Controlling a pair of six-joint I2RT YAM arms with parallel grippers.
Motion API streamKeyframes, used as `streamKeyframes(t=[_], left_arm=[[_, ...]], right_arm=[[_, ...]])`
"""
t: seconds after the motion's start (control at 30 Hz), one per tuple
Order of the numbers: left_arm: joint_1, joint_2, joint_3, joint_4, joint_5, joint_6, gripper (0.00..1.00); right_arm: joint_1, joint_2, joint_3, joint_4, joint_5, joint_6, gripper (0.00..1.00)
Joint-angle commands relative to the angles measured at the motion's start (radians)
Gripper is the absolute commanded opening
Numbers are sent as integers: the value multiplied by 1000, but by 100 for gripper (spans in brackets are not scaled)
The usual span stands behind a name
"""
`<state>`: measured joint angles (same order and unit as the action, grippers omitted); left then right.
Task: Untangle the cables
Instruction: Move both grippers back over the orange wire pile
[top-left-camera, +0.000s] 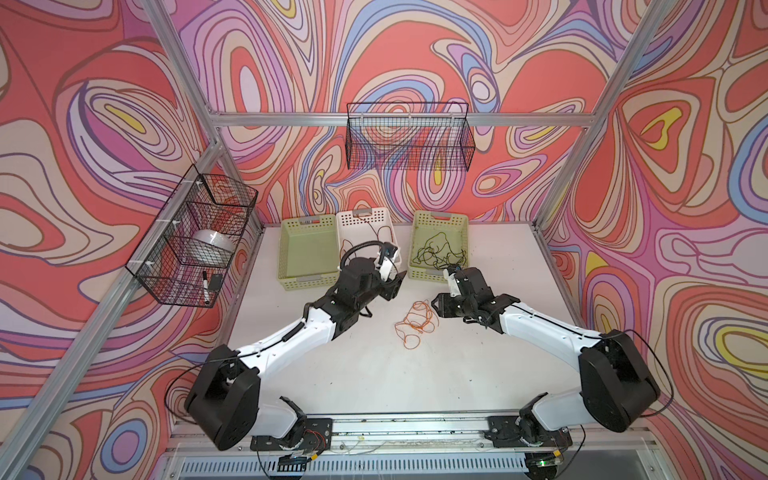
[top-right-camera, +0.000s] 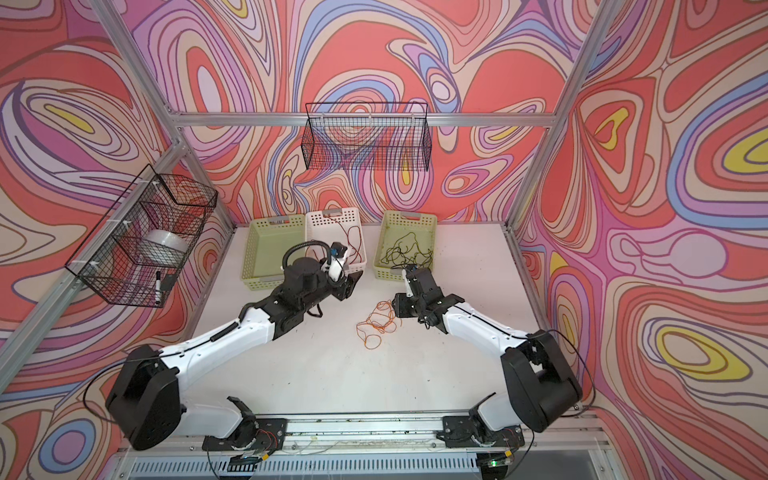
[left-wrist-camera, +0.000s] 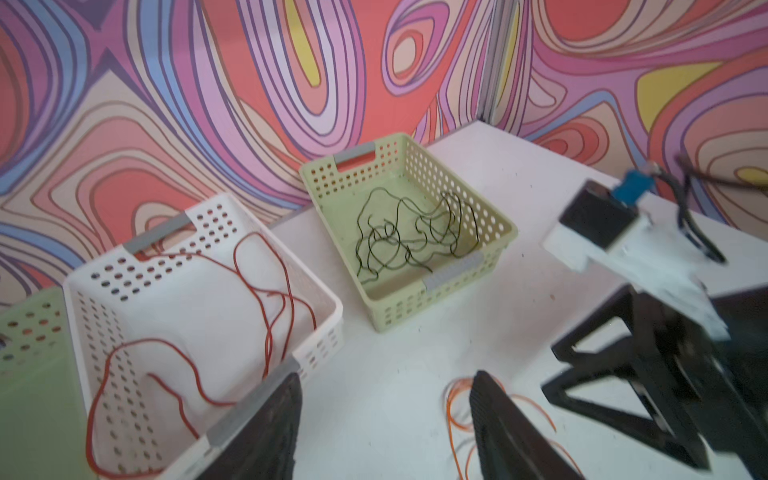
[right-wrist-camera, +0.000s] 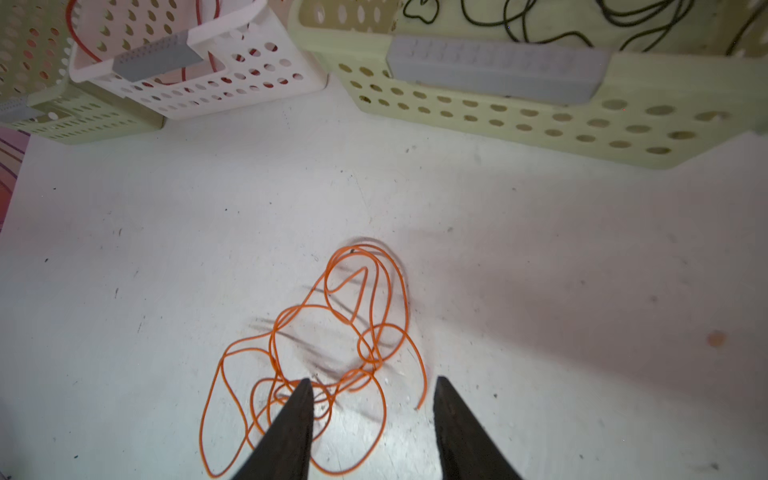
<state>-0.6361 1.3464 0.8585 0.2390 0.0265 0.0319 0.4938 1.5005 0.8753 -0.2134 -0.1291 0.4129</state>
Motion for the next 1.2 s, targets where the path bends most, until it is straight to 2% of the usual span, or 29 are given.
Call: streamKeyframes(t=[0.0, 0.27, 0.37, 0.43, 0.5, 0.67, 0.77, 0.83, 0.93, 1.03, 1.17], left_arm=[[-5, -77, -78, 0, 4, -31, 65], [-7, -183, -158, -54, -61, -9, 67], [-7, -196, -156, -75, -74, 2, 68], [-7, -200, -160, -76, -82, 3, 68], [-7, -200, -162, -78, -80, 5, 68], [-6, -186, -158, -76, -71, 3, 68], [-7, -174, -157, -68, -61, -2, 68], [-7, -168, -156, -65, -56, -2, 68], [-6, -165, -156, -59, -49, 6, 68], [-6, -161, -156, -45, -42, 13, 69], [-7, -150, -160, 3, -5, 9, 69]], right_arm=[[8, 69, 46, 94, -63, 40, 47], [35, 265, 221, -31, -23, 17, 37], [48, 314, 254, -71, -42, -4, 27], [58, 312, 261, -100, -32, -16, 29], [62, 303, 256, -132, 18, -22, 36], [63, 278, 208, -127, 74, -35, 38], [65, 277, 182, -72, 26, -42, 30], [73, 235, 173, -41, 8, -58, 16], [89, 191, 168, -19, -3, -105, 5], [96, 108, 138, 30, -38, -155, 0], [97, -20, 81, 95, -102, -224, 0]])
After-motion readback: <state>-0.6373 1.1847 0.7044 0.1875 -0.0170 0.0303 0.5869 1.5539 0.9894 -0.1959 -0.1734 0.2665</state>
